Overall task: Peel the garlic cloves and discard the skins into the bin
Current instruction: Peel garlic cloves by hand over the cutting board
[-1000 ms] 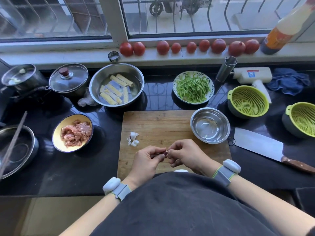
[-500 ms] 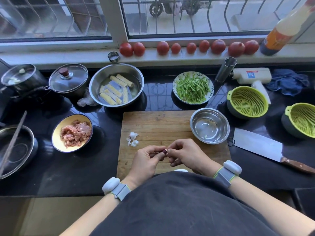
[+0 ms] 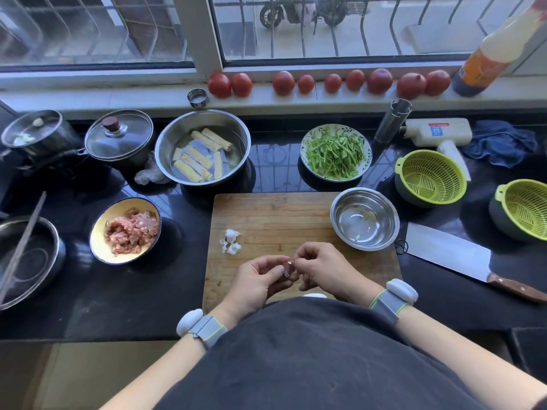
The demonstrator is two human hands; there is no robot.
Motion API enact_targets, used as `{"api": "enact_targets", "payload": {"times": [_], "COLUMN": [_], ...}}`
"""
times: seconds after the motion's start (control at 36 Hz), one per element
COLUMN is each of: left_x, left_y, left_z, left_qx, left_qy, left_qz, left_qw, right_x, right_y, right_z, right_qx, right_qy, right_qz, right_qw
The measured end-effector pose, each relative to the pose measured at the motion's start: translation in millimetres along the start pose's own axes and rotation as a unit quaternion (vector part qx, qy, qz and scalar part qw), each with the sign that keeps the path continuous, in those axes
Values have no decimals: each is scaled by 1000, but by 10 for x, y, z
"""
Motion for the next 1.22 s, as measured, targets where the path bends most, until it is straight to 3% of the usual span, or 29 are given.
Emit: {"api": "enact_targets", "payload": {"times": [0.22,0.39,0.47,0.69,0.89,1.06,1.22], "left_x": [16,45,74,115,119,123,121], "left_y": [8,28,42,47,43,13,-12], "left_z": [-13,20,37,36,0,-21,-70], "left_qx": [96,79,46,-48,-125,-210,-341], "left_qy": [-66,-91,-76,-1,170,259,378], "left_qz": [8,-5,-17,-35,-21,0,9], "left_qw": [993,993,996,998,977,943,861], "right_x": [40,114,124,23,-39,-37,-1], "right_y": [63,160,175,80,7,-9,-21], "right_z": [-38,-179,-257,-165,-69,-71,-50], "right_qx": [4,-12,-17,-21,-104,-129,-146], "right_qy": [-39,-210,-273,-29,178,187,174], "right_qz": [-36,-85,-71,-5,90,101,104], "right_qw": [999,974,959,999,974,969,968]}}
Point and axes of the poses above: each hand's wrist, its own y-axis towards the middle knuckle, its own x-axis out of the back of the hand, z = x × y, the point moved 2 cm from there along y, towards the middle knuckle, and after that the axes turned 1 degree about -y, right-handed, at the moved point
